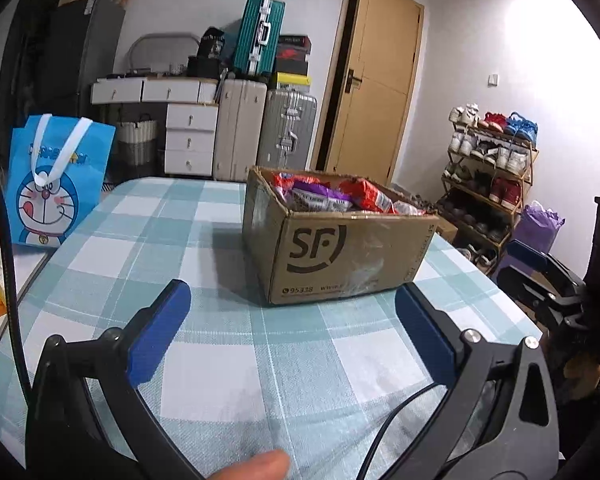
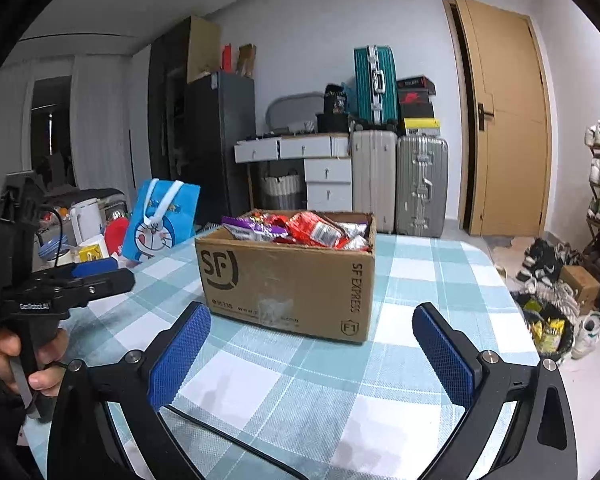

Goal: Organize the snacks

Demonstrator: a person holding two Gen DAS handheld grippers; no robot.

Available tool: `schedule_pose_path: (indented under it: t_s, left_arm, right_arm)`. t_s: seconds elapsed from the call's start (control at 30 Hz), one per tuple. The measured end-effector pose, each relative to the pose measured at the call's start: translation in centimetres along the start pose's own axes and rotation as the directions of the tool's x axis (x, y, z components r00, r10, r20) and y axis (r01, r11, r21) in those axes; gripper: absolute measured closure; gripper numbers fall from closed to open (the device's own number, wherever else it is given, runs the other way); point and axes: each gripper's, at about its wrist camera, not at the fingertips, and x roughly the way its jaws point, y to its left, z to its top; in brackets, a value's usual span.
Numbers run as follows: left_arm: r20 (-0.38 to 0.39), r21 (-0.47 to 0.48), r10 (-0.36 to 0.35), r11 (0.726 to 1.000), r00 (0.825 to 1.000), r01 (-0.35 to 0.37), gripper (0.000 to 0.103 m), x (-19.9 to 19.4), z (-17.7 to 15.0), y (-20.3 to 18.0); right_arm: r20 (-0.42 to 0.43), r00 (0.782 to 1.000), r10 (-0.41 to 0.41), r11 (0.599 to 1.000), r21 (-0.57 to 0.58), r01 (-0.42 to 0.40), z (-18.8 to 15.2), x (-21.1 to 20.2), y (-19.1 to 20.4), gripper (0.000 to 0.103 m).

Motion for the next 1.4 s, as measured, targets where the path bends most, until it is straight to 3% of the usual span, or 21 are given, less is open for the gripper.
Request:
schedule_pose_path:
  t_s: [0.37, 1.4]
  left_arm:
    - [0.019, 0.035, 0.033, 0.999, 0.999, -0.034, 0.001, 0.81, -0.74, -0.54]
    - [0.029, 0.036, 0.038, 0.999, 0.999, -0.039, 0.001, 0.68, -0.92, -0.32]
  right_arm:
    - [0.008, 1.000, 0.001, 1.000, 0.021, -0.001, -0.34, 0.16, -0.46, 0.000]
    - [0.015, 1.000, -0.014, 1.000, -0.010, 0.014, -0.58, -0.06, -0.18, 0.000]
